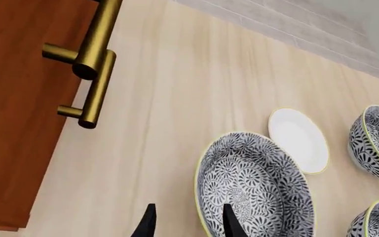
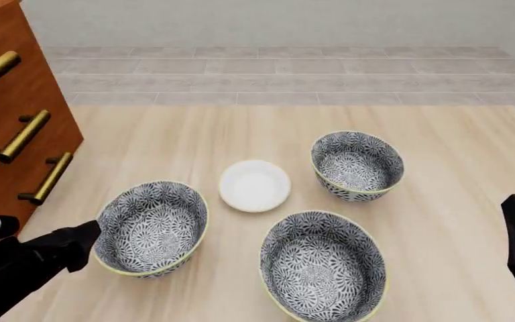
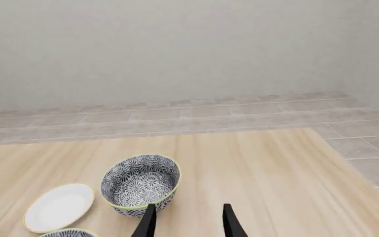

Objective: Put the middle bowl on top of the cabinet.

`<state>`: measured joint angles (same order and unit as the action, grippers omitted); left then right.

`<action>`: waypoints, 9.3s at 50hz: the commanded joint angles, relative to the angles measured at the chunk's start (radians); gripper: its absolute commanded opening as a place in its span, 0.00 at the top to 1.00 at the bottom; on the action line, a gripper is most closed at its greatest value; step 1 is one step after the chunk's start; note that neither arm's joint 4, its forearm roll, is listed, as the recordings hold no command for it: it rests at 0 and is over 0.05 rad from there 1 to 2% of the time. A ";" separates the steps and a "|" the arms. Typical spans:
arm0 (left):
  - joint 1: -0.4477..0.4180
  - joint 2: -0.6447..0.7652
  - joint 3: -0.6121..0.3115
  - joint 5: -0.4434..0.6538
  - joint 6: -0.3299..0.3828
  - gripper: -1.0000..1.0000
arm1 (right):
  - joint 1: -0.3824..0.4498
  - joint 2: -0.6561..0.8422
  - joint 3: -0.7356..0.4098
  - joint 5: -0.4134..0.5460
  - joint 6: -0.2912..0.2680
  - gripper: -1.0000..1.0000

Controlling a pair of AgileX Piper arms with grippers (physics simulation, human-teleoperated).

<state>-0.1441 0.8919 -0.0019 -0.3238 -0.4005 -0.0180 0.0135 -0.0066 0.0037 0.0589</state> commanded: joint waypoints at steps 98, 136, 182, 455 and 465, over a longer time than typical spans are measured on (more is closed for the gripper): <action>-0.036 0.280 0.002 -0.211 -0.078 0.00 | -0.002 0.008 0.004 -0.008 0.000 0.00; -0.038 -0.050 0.001 0.020 -0.086 1.00 | -0.005 0.002 0.003 -0.003 0.009 0.00; -0.005 0.154 -0.207 0.202 -0.083 1.00 | -0.011 0.000 0.004 0.001 0.016 0.00; 0.896 0.329 -1.459 1.123 -0.284 1.00 | 0.005 0.019 0.006 -0.030 -0.029 0.00; 0.902 0.328 -1.466 1.122 -0.274 1.00 | 0.005 0.013 0.006 -0.024 -0.027 0.00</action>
<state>0.7493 1.2224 -1.4631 0.8033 -0.6871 -0.0129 0.0296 -0.0007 -0.0232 0.0299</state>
